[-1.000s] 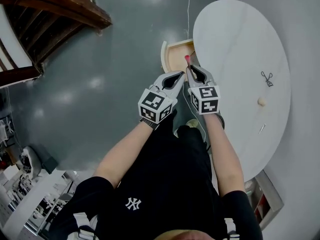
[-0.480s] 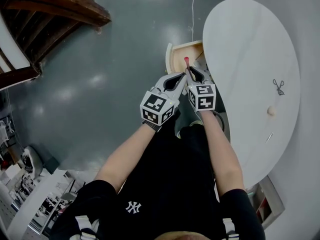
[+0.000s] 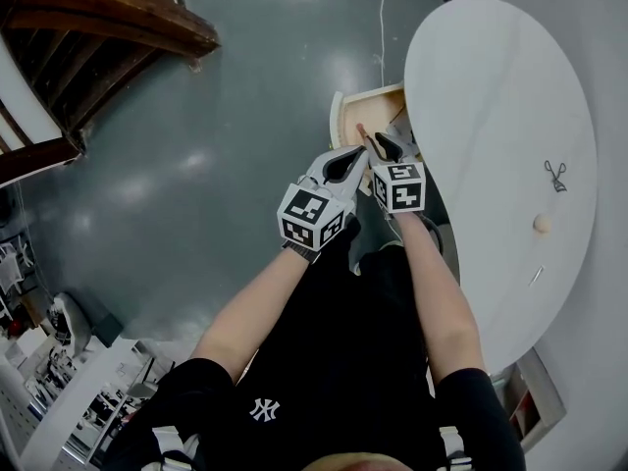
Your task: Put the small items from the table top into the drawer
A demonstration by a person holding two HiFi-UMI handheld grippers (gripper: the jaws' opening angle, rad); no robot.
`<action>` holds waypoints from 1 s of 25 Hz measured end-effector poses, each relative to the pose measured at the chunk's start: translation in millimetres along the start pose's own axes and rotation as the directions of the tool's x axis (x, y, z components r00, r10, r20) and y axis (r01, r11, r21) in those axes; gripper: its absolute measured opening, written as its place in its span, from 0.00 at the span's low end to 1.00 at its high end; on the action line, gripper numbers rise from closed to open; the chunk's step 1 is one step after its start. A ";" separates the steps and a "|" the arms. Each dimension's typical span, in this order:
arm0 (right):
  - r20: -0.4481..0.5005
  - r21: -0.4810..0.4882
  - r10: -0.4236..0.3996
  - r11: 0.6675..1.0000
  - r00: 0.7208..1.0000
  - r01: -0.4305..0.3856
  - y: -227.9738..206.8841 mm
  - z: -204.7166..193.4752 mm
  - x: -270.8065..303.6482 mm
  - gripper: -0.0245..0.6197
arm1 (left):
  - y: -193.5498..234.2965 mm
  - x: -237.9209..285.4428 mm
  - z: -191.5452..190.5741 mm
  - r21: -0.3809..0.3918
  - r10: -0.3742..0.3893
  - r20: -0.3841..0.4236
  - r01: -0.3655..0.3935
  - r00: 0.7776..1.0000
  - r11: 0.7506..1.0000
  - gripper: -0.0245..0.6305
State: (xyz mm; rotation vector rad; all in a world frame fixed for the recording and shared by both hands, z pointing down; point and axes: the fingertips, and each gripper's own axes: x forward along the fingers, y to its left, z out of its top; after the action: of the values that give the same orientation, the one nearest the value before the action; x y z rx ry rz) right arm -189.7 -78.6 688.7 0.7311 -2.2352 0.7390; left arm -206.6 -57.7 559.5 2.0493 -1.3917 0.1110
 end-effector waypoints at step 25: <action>0.306 0.032 -0.106 0.994 0.946 0.101 17.5 90.9 -230.3 0.08 | -142.8 -23.1 73.0 0.102 -0.194 -0.004 0.194 0.981 0.976 0.04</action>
State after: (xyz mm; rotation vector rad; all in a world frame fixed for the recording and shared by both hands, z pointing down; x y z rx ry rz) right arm -95.1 -60.5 459.9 1.0238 -2.4458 0.6266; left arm -114.5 -47.4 426.5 2.2605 -1.2034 0.0936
